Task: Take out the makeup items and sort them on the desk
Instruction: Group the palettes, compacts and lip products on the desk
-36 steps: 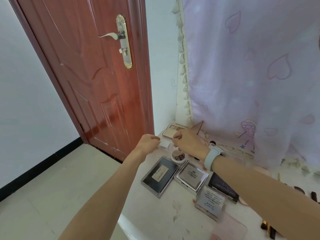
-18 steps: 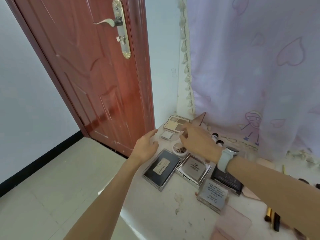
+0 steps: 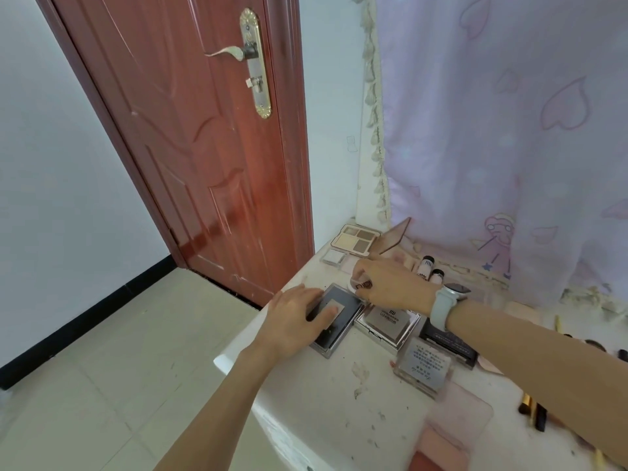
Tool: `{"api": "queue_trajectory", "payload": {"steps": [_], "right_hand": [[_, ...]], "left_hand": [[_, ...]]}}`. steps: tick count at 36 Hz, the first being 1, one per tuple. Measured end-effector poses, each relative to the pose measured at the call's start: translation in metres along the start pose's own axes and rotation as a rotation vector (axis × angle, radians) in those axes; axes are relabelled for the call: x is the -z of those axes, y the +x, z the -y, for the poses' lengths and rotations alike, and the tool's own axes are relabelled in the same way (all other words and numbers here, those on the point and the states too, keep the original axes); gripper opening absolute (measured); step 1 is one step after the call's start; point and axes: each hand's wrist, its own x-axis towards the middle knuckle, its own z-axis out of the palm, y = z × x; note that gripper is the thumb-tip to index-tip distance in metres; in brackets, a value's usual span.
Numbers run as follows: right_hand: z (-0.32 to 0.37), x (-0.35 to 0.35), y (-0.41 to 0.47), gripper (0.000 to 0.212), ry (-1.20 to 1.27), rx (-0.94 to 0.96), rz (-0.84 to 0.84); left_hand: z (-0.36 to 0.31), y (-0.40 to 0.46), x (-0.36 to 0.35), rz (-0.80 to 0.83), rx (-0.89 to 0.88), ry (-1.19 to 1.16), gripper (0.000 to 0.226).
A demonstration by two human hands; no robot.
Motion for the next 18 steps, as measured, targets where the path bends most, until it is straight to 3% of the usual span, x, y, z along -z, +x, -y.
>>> {"api": "queue_trajectory", "payload": {"steps": [5,10,18], "right_hand": [[0.001,-0.001,0.001,0.022,-0.088,-0.005,-0.022],[0.001,0.001,-0.003,0.025,-0.158,0.031,-0.008],[0.001,0.008,-0.016,0.041,-0.122,0.12,0.162]], "left_hand": [[-0.006,-0.007,-0.002,0.099,0.048,0.094,0.063],[-0.018,-0.018,-0.003,0.082,0.099,0.169,0.071],[-0.031,-0.04,-0.009,0.094,0.161,0.202,0.069]]}}
